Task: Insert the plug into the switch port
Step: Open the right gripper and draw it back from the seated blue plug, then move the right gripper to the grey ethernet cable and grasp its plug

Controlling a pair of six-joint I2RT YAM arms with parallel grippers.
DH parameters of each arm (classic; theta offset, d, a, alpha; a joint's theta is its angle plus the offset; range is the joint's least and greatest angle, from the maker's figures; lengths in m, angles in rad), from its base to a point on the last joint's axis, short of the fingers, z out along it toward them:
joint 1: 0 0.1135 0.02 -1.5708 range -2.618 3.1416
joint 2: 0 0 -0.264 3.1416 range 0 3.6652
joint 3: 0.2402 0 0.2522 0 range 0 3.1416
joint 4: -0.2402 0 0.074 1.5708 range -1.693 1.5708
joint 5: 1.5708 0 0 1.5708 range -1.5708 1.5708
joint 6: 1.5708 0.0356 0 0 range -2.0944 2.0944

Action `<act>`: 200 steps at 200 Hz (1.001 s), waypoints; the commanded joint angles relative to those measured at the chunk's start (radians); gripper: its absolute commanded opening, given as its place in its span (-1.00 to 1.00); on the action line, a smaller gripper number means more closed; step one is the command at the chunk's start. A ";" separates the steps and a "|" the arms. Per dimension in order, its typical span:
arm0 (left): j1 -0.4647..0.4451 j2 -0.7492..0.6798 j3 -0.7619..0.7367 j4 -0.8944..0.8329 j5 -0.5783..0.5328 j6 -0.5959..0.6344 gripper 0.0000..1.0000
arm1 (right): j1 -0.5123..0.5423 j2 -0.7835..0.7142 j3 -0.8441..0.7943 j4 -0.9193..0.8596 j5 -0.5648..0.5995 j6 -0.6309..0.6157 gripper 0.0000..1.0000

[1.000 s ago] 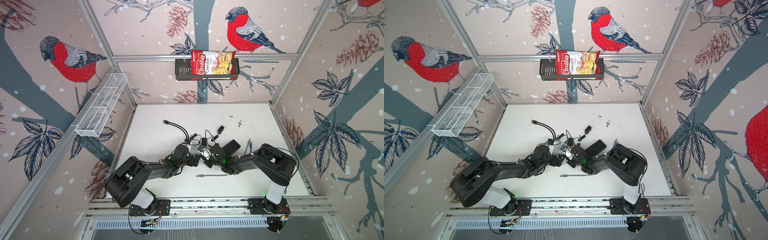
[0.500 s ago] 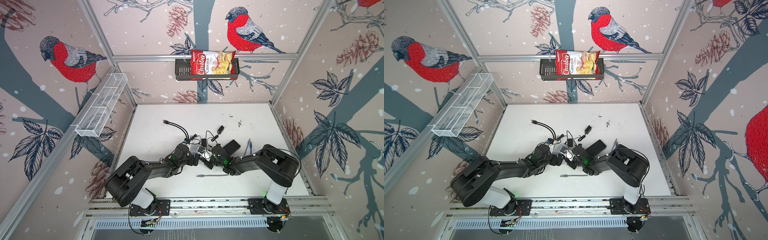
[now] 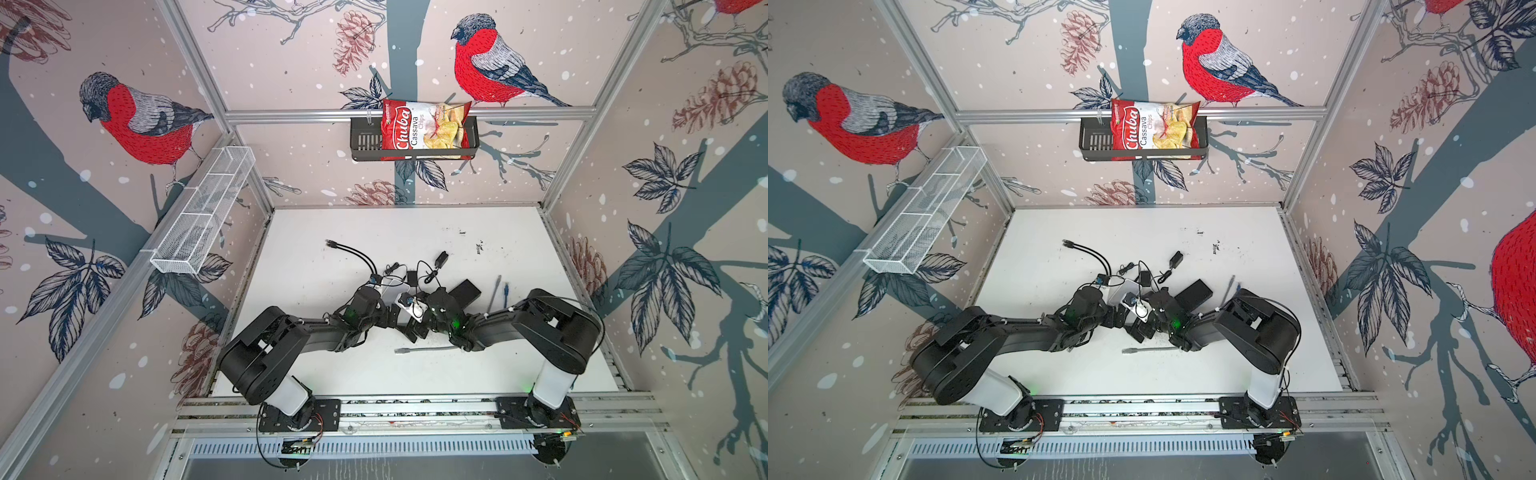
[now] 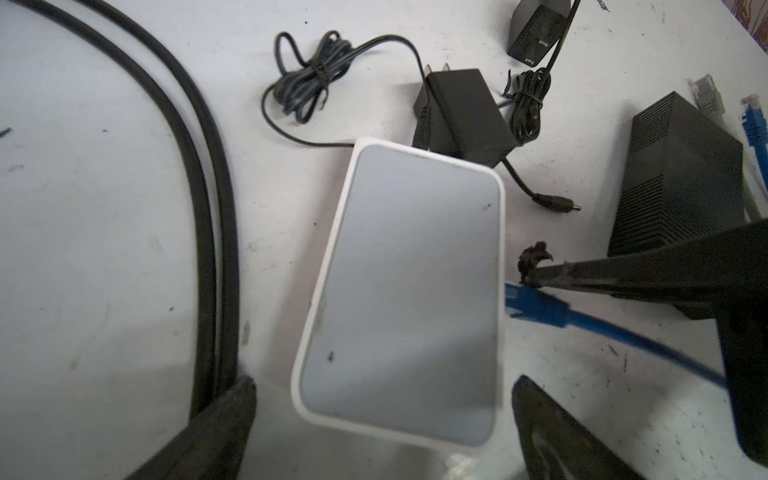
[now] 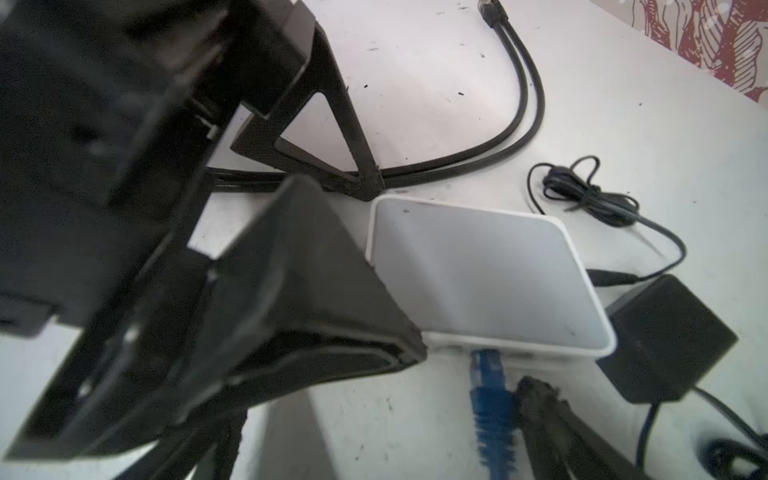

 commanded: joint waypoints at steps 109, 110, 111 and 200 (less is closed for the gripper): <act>0.002 -0.046 -0.010 -0.080 -0.012 -0.009 0.91 | -0.007 -0.154 -0.096 0.091 0.039 0.008 0.98; 0.001 -0.048 -0.009 -0.079 -0.012 -0.009 0.91 | -0.007 -0.157 -0.097 0.091 0.043 0.010 0.99; 0.001 -0.049 -0.010 -0.079 -0.013 -0.008 0.91 | -0.007 -0.160 -0.097 0.090 0.047 0.011 0.99; 0.002 -0.260 -0.092 -0.010 -0.020 0.050 0.93 | -0.047 -0.351 -0.113 -0.013 0.227 0.161 0.98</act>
